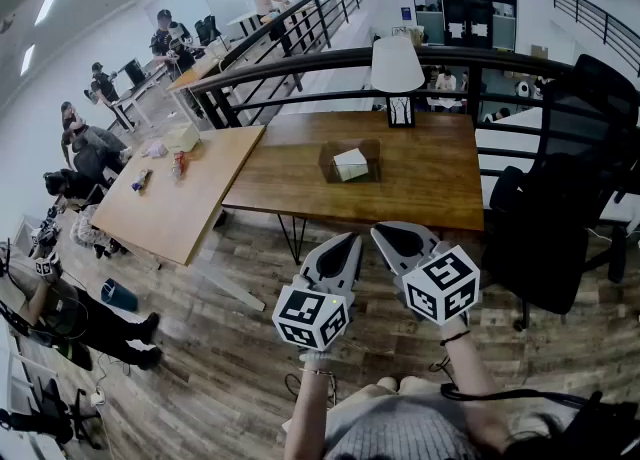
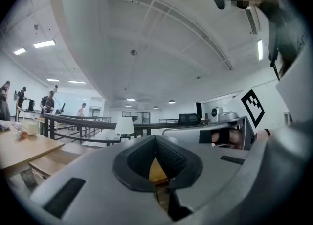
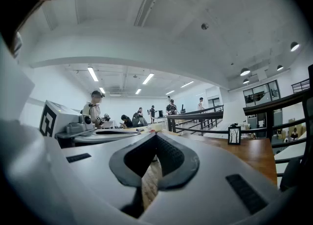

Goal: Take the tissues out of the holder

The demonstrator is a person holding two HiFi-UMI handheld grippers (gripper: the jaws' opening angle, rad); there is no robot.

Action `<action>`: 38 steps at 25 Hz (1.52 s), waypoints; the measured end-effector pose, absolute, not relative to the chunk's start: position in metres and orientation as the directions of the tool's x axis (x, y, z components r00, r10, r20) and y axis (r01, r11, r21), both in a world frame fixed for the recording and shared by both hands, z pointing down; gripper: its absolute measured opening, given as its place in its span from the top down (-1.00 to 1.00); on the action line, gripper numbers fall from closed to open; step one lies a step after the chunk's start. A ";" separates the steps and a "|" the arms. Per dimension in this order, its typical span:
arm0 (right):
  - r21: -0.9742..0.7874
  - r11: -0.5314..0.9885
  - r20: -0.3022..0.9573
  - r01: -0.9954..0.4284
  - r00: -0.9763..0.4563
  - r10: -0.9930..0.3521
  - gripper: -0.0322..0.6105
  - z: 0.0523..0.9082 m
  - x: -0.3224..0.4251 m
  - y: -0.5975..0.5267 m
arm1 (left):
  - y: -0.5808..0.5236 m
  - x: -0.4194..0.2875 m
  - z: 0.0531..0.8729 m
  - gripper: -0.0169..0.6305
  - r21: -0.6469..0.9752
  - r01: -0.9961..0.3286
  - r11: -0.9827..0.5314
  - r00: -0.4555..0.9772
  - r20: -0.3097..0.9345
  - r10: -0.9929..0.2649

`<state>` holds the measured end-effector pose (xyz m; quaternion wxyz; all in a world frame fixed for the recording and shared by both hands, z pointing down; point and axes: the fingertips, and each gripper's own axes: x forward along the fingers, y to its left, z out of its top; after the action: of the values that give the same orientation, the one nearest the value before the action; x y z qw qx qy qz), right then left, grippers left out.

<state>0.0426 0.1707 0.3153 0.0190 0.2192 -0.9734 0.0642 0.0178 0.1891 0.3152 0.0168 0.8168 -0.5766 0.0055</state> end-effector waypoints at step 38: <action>-0.179 0.935 0.078 -0.307 -0.952 -0.297 0.86 0.329 -0.002 0.129 | 0.161 -0.022 0.322 0.92 0.042 -0.975 -0.217 0.218 0.022 -0.976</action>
<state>-0.0016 0.1287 0.3290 0.0247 0.1535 -0.9833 0.0951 -0.0223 0.1614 0.3219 0.0233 0.7801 -0.6252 -0.0043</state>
